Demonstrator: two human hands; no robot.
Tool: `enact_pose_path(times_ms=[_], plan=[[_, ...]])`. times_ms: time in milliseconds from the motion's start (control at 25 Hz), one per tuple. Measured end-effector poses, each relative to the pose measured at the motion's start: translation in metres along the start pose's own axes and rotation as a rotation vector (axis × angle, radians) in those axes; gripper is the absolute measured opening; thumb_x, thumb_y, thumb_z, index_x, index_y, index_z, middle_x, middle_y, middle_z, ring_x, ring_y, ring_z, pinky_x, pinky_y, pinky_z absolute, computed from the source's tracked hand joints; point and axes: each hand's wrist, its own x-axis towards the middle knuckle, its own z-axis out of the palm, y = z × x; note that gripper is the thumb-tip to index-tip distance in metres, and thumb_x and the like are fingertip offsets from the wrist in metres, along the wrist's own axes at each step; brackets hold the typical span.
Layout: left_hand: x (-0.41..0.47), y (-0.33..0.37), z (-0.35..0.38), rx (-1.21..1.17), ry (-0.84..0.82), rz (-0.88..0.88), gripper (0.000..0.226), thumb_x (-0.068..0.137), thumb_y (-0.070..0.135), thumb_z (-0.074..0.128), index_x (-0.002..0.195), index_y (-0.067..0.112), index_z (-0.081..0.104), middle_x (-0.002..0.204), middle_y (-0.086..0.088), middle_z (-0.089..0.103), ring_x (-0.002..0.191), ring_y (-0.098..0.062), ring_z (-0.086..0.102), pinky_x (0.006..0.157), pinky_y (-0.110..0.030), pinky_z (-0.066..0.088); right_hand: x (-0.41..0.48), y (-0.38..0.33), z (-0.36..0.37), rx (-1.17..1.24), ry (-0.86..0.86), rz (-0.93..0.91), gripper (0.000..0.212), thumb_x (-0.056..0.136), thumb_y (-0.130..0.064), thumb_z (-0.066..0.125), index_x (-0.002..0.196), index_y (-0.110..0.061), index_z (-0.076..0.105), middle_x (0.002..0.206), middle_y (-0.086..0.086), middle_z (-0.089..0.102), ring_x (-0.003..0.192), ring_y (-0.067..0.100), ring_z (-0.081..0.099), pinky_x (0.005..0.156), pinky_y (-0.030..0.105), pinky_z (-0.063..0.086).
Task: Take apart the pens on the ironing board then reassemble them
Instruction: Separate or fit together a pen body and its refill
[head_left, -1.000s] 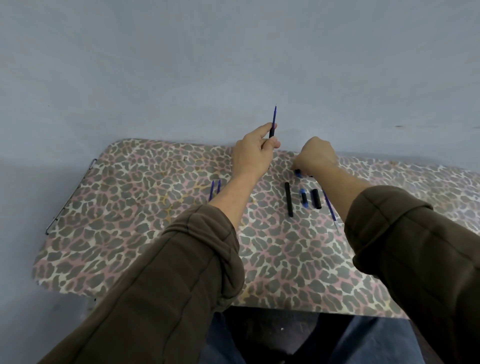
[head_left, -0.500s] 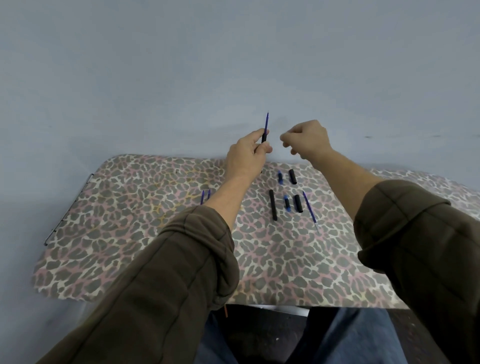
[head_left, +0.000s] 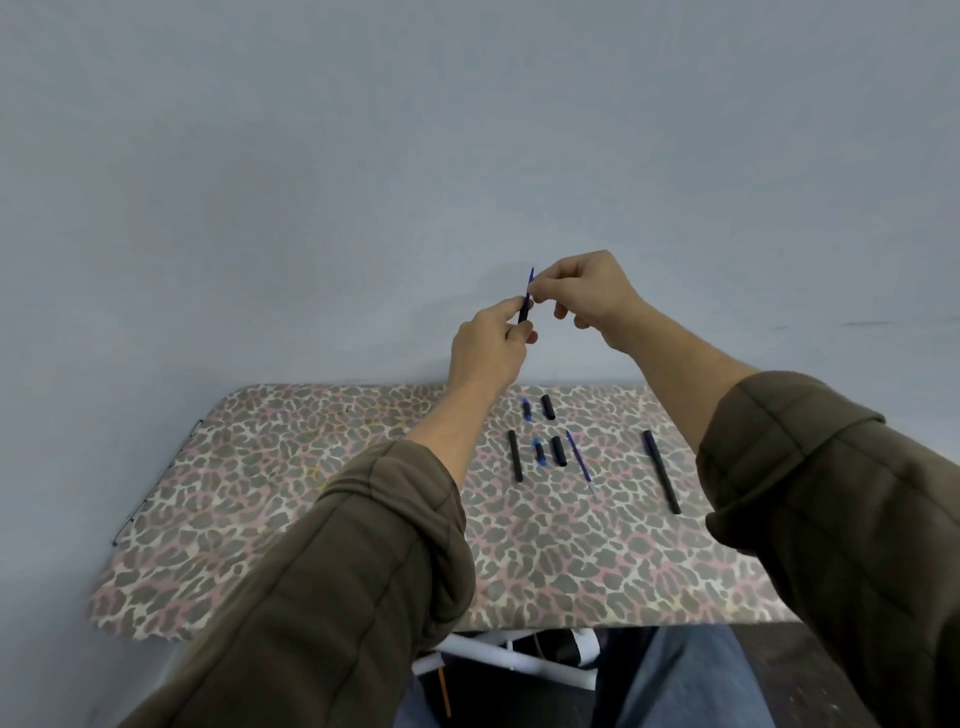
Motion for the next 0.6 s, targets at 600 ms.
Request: enact_pose_path(times_ms=[600], plan=[[0.020, -0.005, -0.011, 0.074, 0.057, -0.163, 0.016, 0.097, 0.029, 0.065, 0.107, 0.019, 0.073, 0.091, 0.005, 0.069, 0.074, -0.008, 0.062, 0.062, -0.021, 0.041, 0.018, -0.027, -0.038, 0.060, 0.403, -0.015, 0.013, 0.085, -0.015, 0.056, 0.089, -0.013, 0.068, 0.090, 0.005, 0.078, 0.065, 0.011, 0.073, 0.047, 0.023, 0.048]])
